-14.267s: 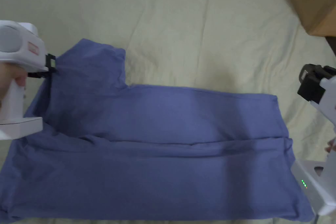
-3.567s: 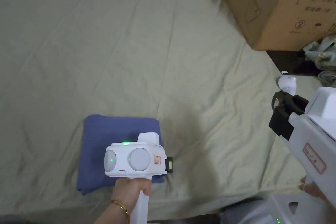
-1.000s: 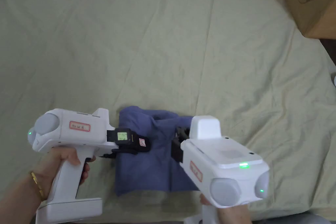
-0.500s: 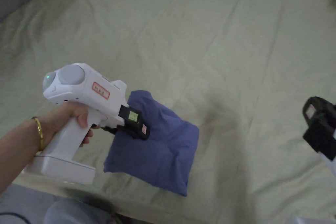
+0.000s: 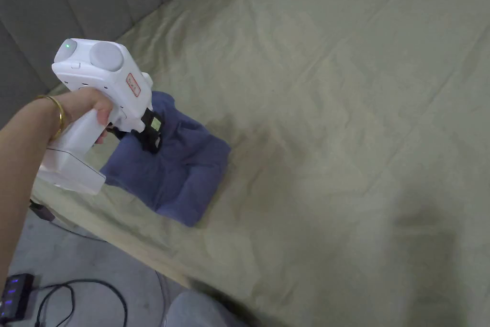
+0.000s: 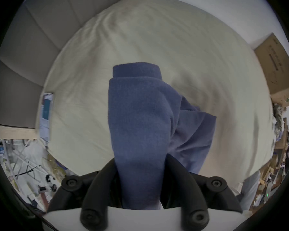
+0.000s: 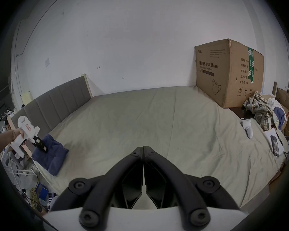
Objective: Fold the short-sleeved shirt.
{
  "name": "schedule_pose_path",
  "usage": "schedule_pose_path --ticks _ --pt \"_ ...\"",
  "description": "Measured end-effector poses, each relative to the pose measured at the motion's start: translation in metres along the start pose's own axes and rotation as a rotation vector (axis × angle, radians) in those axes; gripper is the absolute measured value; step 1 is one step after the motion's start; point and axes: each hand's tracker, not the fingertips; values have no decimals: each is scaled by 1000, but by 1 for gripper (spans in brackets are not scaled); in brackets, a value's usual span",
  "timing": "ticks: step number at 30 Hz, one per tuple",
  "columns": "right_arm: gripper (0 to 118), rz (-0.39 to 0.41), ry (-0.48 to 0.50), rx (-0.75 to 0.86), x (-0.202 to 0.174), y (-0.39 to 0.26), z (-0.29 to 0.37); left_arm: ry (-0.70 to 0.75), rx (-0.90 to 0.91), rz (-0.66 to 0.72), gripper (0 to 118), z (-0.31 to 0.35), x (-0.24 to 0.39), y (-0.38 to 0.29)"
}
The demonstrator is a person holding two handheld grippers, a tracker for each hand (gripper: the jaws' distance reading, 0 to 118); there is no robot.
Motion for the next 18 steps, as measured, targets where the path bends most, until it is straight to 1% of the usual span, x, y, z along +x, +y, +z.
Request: schedule_pose_path --ticks 1,2,4,6,7,10,11,12,14,15,16,18 --pt "0 -1 0 0 -4 2 0 39 -4 13 25 -2 -6 3" --pt "0 0 0 0 -6 2 0 86 1 10 27 -4 -9 6" --pt "0 9 -5 4 -11 4 0 208 23 -29 33 -8 -14 9" --pt "0 15 -13 3 -11 5 1 318 47 -60 52 -12 -12 6" --pt "0 15 -14 2 -10 5 1 387 72 -96 55 -12 -11 5" --pt "0 21 -23 1 2 4 3 554 185 -131 55 -4 -1 -5" --pt "0 22 -22 3 4 5 5 580 221 -121 53 7 5 -7" --pt "0 25 -24 7 7 6 7 593 284 -113 49 19 13 -11" --pt "0 41 -31 21 14 10 11 576 451 -84 13 50 30 -22" --pt "0 49 -37 30 18 12 13 552 533 -67 6 75 47 -29" --pt "0 54 -43 42 23 16 16 541 615 -41 4 95 62 -38" --pt "0 59 -61 84 36 23 24 448 766 -68 1 130 97 -61"
